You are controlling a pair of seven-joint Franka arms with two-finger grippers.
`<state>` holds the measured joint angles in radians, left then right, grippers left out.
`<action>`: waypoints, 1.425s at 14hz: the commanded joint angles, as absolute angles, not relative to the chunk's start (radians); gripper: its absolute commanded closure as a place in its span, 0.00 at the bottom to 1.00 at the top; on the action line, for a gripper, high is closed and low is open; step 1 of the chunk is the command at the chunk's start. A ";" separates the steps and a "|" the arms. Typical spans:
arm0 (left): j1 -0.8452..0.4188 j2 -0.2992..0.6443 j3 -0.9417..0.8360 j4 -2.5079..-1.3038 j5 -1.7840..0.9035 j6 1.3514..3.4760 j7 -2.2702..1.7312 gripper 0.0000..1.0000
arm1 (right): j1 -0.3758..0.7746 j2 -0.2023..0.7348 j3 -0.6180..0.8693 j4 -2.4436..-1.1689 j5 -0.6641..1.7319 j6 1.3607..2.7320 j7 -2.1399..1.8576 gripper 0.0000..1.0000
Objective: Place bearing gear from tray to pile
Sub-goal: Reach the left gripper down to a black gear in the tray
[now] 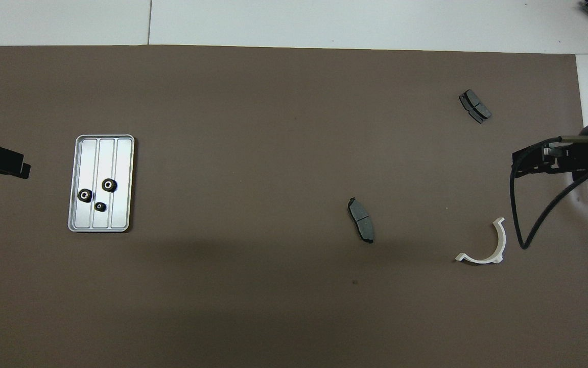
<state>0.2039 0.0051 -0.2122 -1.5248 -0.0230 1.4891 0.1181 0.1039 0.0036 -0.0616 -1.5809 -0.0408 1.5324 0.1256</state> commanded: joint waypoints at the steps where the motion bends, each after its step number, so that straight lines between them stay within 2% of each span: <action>1: 0.218 -0.006 -0.215 -1.537 -0.035 1.485 0.123 0.00 | 0.101 -0.005 -0.066 -1.589 -0.014 1.528 0.095 0.00; 5: 0.212 -0.008 -0.218 -1.569 -0.035 1.503 0.110 0.00 | 0.101 -0.005 -0.066 -1.589 -0.015 1.528 0.095 0.00; 10: 0.207 -0.020 -0.221 -1.753 -0.035 1.647 0.112 0.00 | 0.101 -0.005 -0.066 -1.589 -0.014 1.528 0.095 0.00; 13: 0.224 0.008 -0.219 -1.821 -0.035 1.770 0.094 0.00 | 0.101 -0.005 -0.066 -1.589 -0.014 1.528 0.095 0.00; 17: 0.268 0.031 -0.219 -2.003 -0.035 2.032 0.110 0.00 | 0.101 -0.005 -0.066 -1.589 -0.014 1.528 0.095 0.00; 20: 0.282 0.093 -0.218 -2.029 -0.034 2.078 0.175 0.00 | 0.101 -0.005 -0.066 -1.589 -0.014 1.528 0.095 0.00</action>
<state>0.2686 0.0762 -0.2136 -2.0040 -0.0238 2.0409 0.1370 0.1039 0.0036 -0.0616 -1.5809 -0.0408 1.5324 0.1256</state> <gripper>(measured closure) 0.000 0.000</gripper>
